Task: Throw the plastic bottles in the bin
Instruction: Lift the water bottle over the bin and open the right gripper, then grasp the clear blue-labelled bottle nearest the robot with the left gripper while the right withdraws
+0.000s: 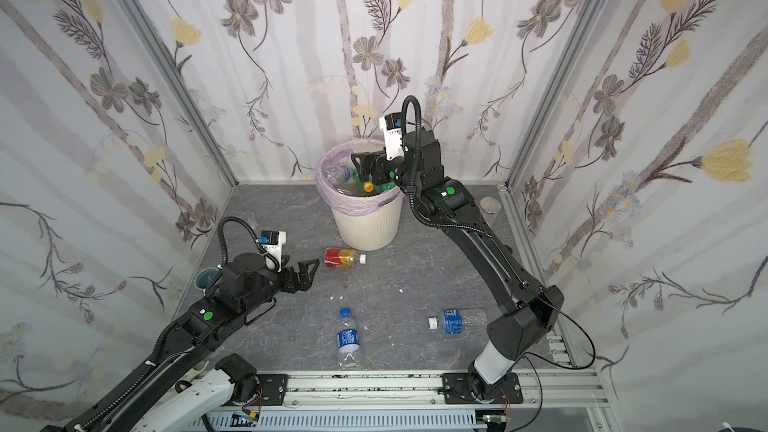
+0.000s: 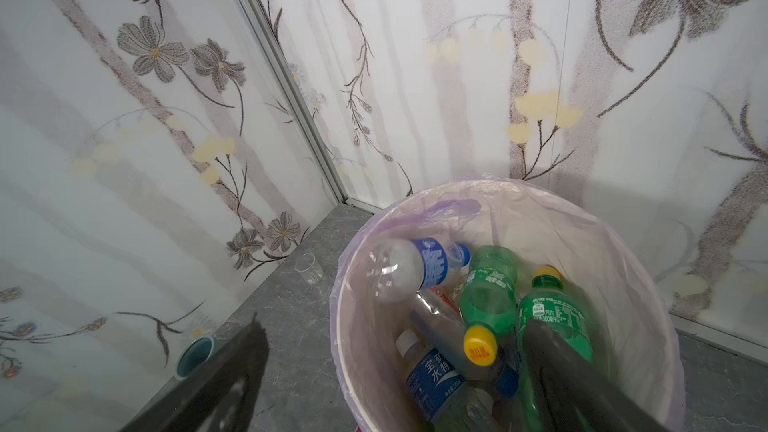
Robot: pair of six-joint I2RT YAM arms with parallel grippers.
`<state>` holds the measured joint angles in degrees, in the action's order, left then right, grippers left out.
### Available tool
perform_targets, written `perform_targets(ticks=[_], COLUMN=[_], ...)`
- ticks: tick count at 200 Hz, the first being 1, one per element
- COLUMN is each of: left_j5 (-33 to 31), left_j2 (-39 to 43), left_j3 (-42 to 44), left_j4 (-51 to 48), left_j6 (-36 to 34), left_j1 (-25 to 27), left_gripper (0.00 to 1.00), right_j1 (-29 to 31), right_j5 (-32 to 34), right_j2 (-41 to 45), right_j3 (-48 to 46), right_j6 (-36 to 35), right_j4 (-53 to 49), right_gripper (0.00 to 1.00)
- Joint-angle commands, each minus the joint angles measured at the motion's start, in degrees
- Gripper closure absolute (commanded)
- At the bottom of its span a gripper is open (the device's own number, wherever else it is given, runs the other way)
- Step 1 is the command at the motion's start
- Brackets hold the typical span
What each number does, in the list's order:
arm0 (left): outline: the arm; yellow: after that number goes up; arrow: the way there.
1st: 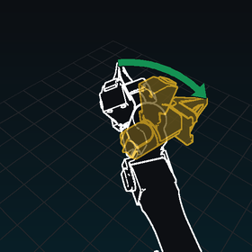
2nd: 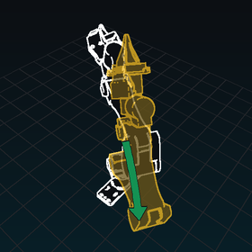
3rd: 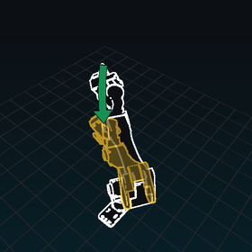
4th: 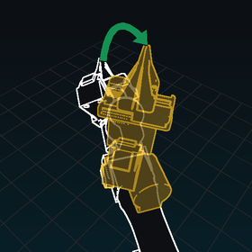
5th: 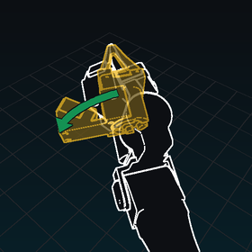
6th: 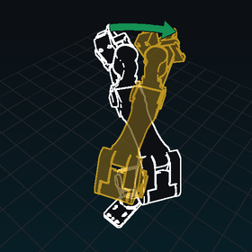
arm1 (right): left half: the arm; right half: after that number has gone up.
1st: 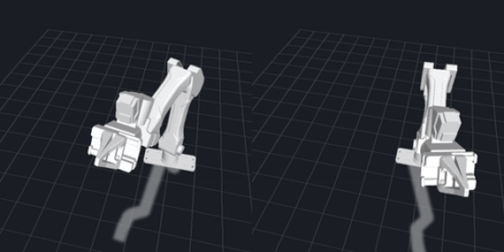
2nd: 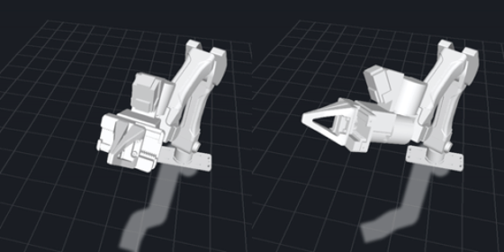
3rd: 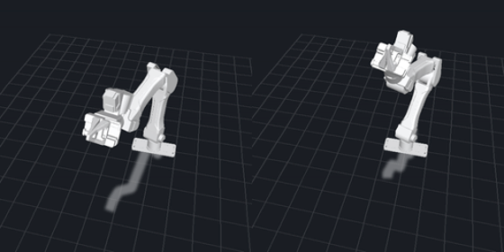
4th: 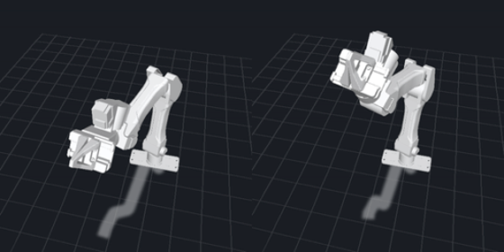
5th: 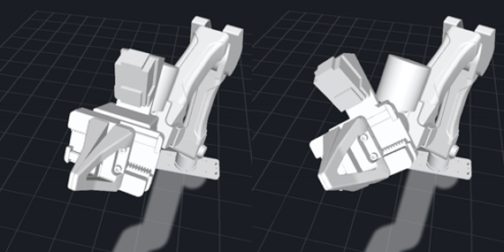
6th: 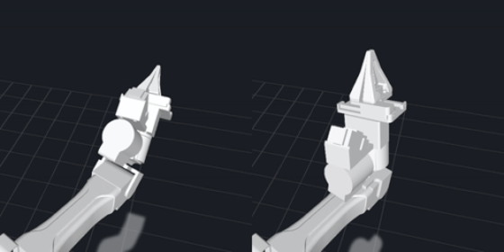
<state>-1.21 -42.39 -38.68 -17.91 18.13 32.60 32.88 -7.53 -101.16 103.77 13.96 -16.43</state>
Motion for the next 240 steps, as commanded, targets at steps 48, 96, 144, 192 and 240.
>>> perform_targets(ticks=[48, 96, 144, 192, 240], left_j5=[5.2, -1.6, -3.5, -5.9, -9.7], left_j2=[-2.6, -3.5, -7.4, -19.1, -29.2], left_j3=[2.0, 6.9, 8.8, 7.1, 4.2], left_j4=[-2.0, -1.9, -1.9, -1.6, 0.3], left_j6=[6.7, 16.8, 26.3, 32.0, 35.6], left_j1=[2.9, 15.9, 26.8, 35.6, 40.7], left_gripper=[0.00, 0.00, 0.00, 0.06, 0.13], right_j1=[0.0, -0.1, -0.1, -0.4, -0.4], right_j5=[-1.5, 1.9, 5.1, 5.8, 5.8], right_j2=[12.5, 24.5, 32.6, 35.9, 38.2], right_j3=[-18.1, -36.8, -47.2, -52.9, -55.7], right_j6=[0.9, 0.9, -1.0, -1.7, -1.5], right_j4=[8.4, 14.2, 15.2, 16.7, 17.0], right_gripper=[0.04, 0.02, 0.00, 0.00, 0.00])
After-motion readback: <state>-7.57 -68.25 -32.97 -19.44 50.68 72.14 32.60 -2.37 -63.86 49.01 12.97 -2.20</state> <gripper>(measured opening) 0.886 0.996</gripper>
